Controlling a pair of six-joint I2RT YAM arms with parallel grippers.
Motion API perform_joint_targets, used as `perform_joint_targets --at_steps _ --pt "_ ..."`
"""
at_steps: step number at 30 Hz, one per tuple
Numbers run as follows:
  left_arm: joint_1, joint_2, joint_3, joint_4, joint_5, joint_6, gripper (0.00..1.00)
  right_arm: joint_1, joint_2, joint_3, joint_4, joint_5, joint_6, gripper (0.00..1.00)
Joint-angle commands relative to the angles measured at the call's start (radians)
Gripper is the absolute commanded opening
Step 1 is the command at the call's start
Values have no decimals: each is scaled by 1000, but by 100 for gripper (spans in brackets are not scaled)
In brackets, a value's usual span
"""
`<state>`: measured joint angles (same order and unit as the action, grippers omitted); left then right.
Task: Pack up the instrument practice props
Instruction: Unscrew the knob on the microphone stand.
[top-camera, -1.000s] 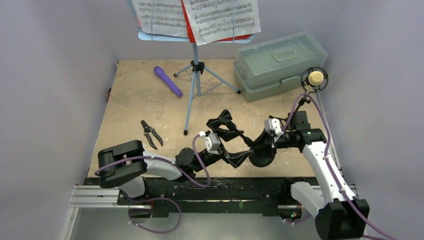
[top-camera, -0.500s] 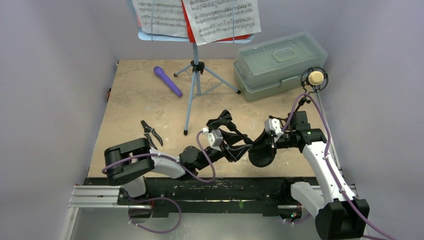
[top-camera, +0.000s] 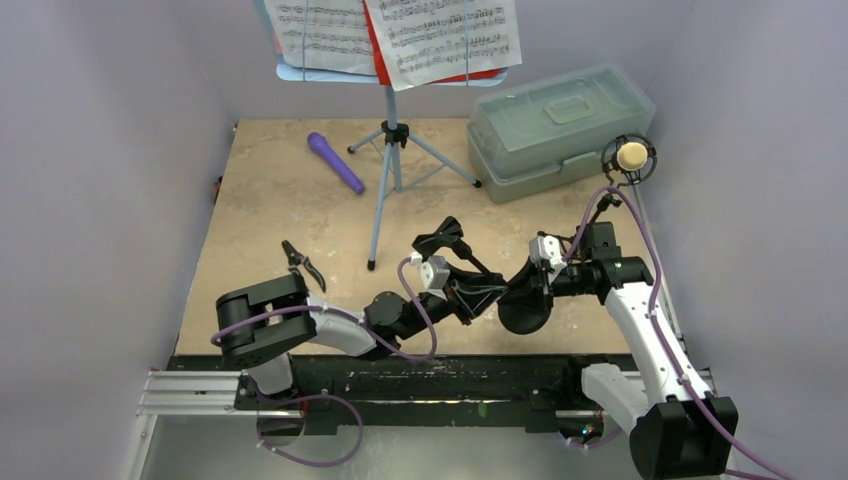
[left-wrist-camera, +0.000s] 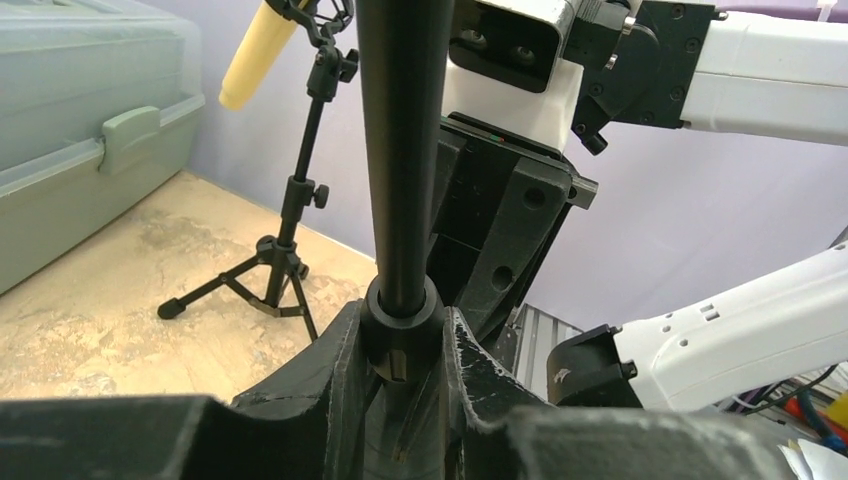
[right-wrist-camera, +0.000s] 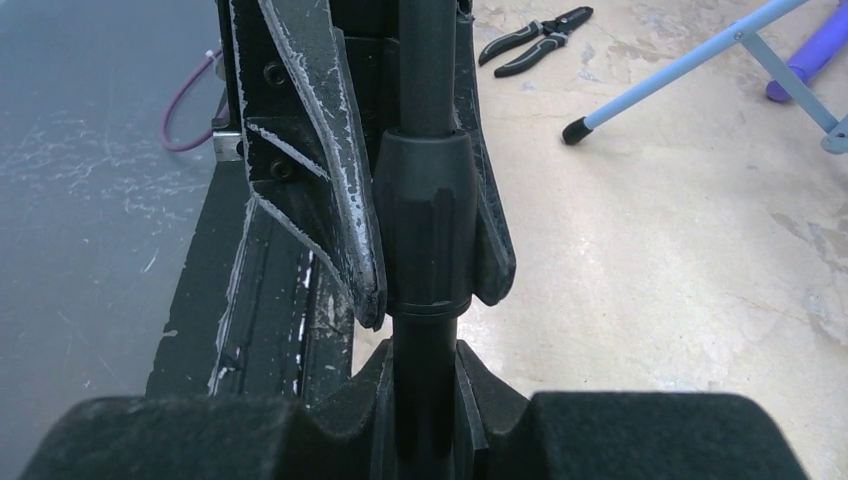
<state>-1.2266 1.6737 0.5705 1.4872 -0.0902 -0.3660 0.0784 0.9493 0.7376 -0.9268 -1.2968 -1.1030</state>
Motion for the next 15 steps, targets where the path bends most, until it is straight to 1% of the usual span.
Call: perform_joint_targets --at_steps 1,3,5,7,9,10,11,12,13,14,15 --pt "-19 -8 10 245 -108 -38 0 1 -6 40 38 -42 14 0" --pt "-46 -12 7 242 -199 -31 0 2 -6 39 56 -34 38 0" --pt "-83 -13 12 225 -325 -28 0 2 -6 37 79 -23 71 0" --pt "-141 -14 35 182 -545 -25 0 2 -6 35 103 -11 100 0" --pt "-197 -25 114 57 -769 -39 0 2 -6 32 131 4 137 0" --pt "-214 -36 163 -68 -871 -81 0 2 -6 30 147 12 154 0" --pt "-225 -53 223 -225 -949 -173 0 3 -6 28 160 17 171 0" --pt "-232 -65 287 -409 -1026 -297 0 2 -6 27 170 22 184 0" --pt "-234 -72 362 -614 -1065 -422 0 2 -6 25 178 25 192 0" --pt "-234 -70 434 -866 -1098 -531 0 1 -7 25 183 29 200 0" --pt "-235 -64 499 -1033 -1117 -628 0 1 -6 23 190 32 205 0"
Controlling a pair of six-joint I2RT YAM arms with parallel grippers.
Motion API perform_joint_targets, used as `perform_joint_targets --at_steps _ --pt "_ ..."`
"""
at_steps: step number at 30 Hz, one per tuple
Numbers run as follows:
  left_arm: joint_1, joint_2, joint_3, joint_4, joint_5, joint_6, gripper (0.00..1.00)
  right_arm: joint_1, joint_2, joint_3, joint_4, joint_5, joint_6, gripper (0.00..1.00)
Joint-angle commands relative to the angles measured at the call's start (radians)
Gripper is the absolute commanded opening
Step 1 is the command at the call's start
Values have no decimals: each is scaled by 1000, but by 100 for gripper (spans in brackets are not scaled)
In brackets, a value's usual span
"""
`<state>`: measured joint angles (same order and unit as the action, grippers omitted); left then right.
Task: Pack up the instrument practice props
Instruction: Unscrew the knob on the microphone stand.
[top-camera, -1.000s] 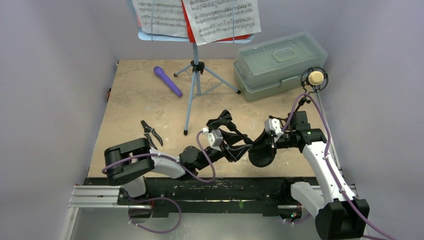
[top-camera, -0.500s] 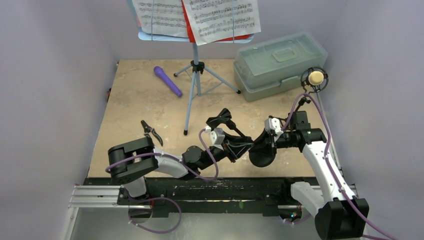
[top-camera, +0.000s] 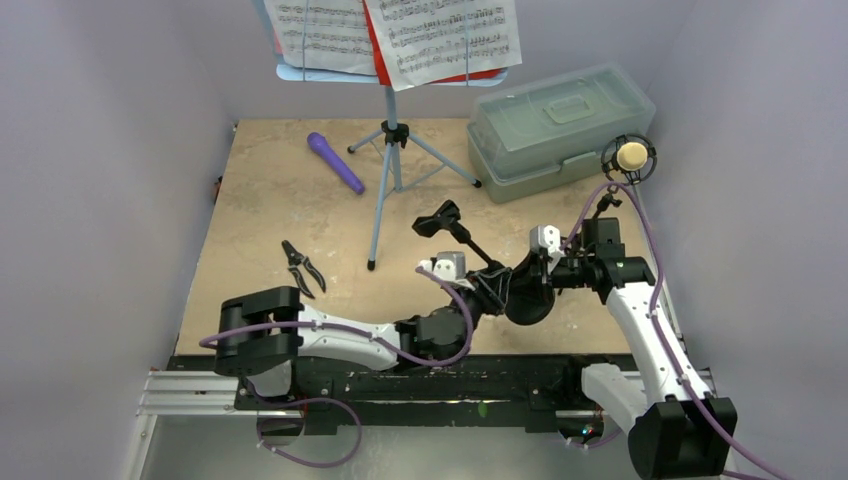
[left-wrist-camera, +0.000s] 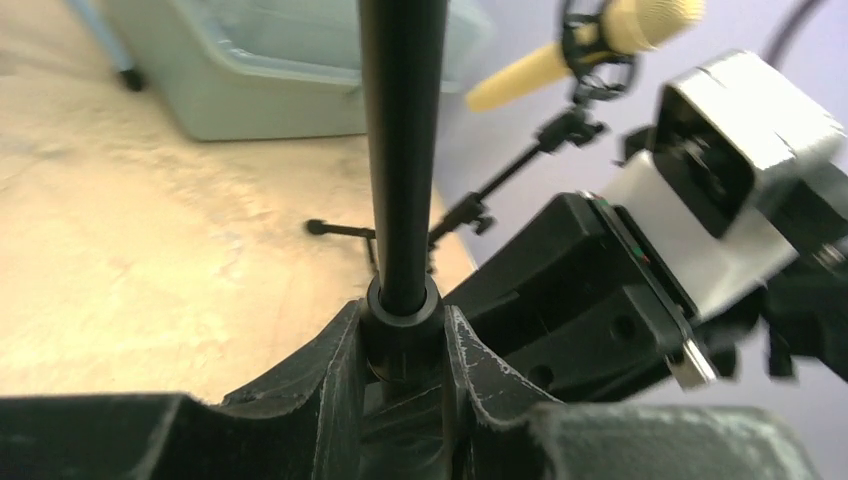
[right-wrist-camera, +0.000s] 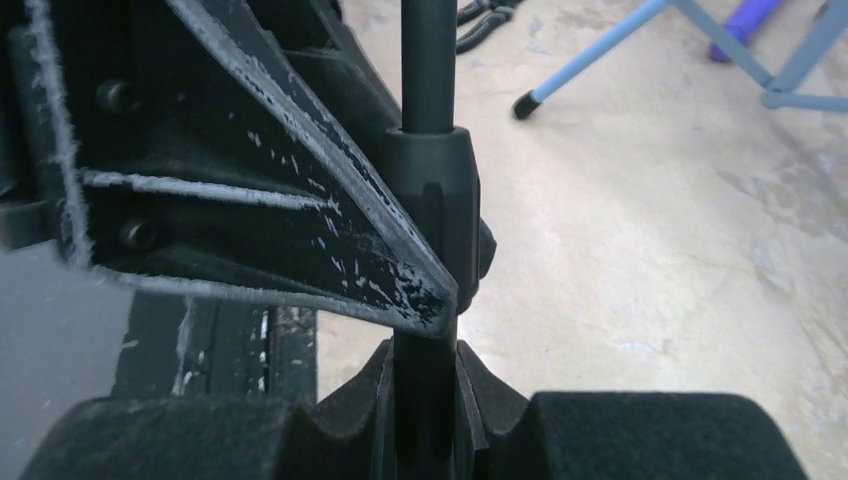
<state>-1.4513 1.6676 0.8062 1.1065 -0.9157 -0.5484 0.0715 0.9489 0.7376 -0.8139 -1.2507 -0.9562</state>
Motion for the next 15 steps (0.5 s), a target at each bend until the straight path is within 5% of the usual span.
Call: perform_joint_targets --at_steps 1,8,15 --pt "-11 -51 313 -763 -299 -507 0 8 -6 24 81 -12 65 0" --pt "-11 -85 300 -747 -270 -441 2 8 -12 25 88 -12 80 0" --pt "-11 -191 186 -635 -141 -247 62 10 -15 26 76 -27 68 0"
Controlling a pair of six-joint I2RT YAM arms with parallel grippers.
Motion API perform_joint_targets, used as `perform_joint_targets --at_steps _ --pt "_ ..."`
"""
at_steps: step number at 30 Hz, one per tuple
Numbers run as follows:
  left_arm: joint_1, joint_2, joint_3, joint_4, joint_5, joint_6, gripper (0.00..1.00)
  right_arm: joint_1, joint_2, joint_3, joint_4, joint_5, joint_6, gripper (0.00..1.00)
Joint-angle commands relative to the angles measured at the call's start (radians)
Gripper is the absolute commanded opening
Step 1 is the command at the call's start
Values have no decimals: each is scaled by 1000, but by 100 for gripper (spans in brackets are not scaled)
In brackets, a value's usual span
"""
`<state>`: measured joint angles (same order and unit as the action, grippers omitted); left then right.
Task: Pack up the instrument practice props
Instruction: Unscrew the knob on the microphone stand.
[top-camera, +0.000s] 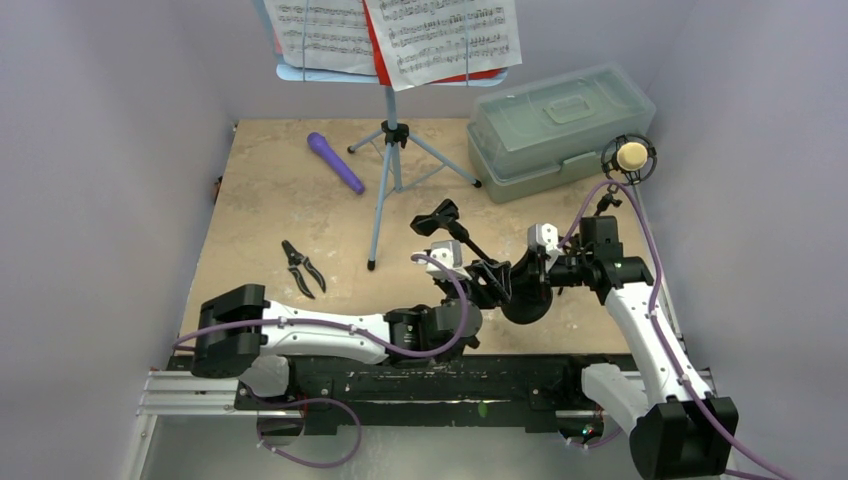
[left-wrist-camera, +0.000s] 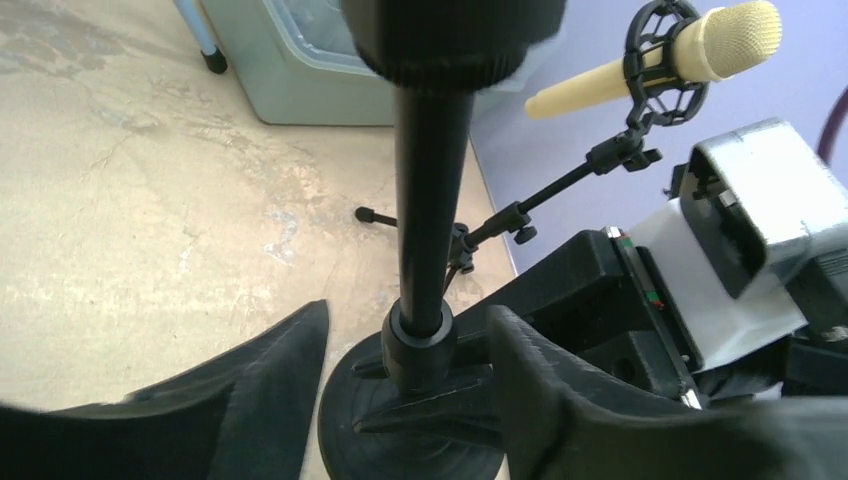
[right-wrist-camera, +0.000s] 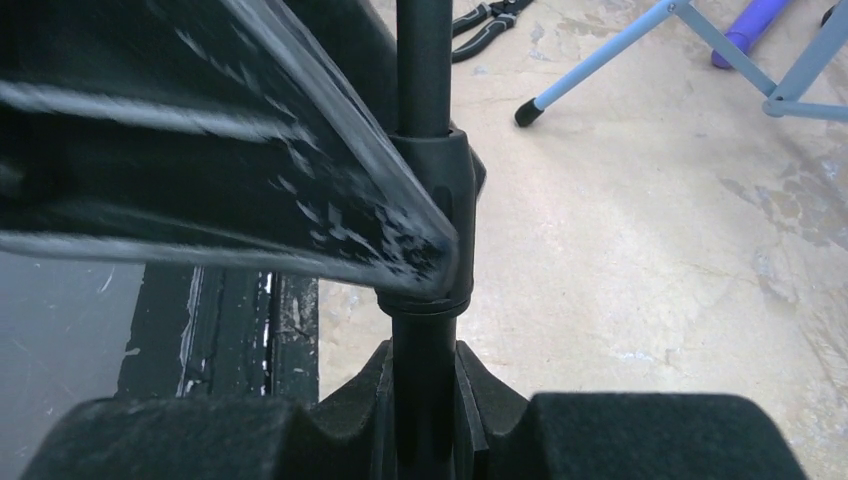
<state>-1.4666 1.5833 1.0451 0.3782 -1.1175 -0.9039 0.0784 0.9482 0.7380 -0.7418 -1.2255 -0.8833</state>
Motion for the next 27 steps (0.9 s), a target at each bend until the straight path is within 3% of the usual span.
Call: perform_joint_targets --at_steps 1,4,9,15,22,27 --pt "5 -121 -84 138 91 155 68 2 -14 26 1 -53 -8 0" --pt "6 -176 -195 304 238 317 80 2 -14 27 -9 -59 -20 0" --pt "6 -251 -428 670 554 532 87 3 -12 30 -36 -71 -53 0" --pt "7 -266 -622 925 593 647 91 2 -9 33 -84 -91 -112 0" --pt "8 -166 -753 1358 653 787 96 1 -5 34 -113 -106 -149 0" --pt "47 -123 -731 1400 711 778 100 2 -1 32 -125 -112 -166 0"
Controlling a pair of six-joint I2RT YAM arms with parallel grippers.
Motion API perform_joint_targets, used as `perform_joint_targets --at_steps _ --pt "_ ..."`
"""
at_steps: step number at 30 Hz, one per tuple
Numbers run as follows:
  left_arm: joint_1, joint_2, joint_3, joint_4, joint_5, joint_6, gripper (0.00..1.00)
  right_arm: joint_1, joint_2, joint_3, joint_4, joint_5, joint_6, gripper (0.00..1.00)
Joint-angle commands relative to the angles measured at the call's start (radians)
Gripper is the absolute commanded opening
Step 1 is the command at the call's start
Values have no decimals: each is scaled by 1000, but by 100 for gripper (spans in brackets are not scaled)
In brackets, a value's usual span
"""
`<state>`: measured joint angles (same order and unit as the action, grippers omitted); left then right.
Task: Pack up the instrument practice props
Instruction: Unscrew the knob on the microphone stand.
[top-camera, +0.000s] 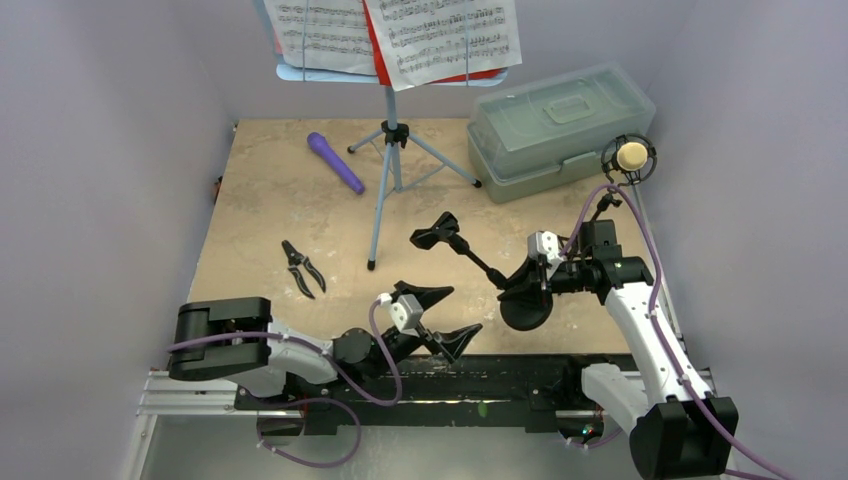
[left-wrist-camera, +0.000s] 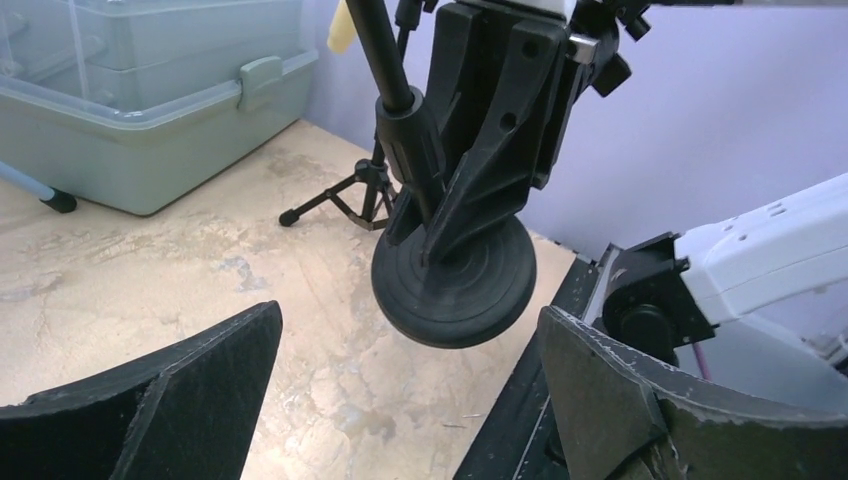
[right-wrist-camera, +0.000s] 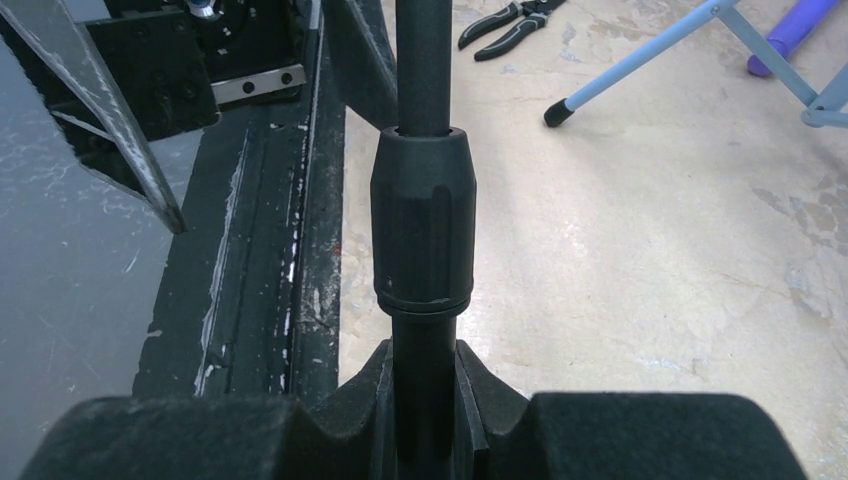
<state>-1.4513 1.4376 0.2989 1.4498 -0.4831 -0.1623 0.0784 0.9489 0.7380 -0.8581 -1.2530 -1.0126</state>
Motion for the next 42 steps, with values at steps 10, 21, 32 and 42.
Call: perform_joint_targets --at_steps 10,21,32,42 --pt "183 101 133 330 312 -86 90 3 0 34 -23 -91 -53 0" --pt "226 159 223 330 438 -114 77 1 -1 35 -33 -91 -64 0" --pt "250 186 268 330 445 -148 49 2 -1 37 -38 -91 -69 0" --pt "252 201 282 329 424 -190 2 2 -2 37 -38 -91 -70 0"
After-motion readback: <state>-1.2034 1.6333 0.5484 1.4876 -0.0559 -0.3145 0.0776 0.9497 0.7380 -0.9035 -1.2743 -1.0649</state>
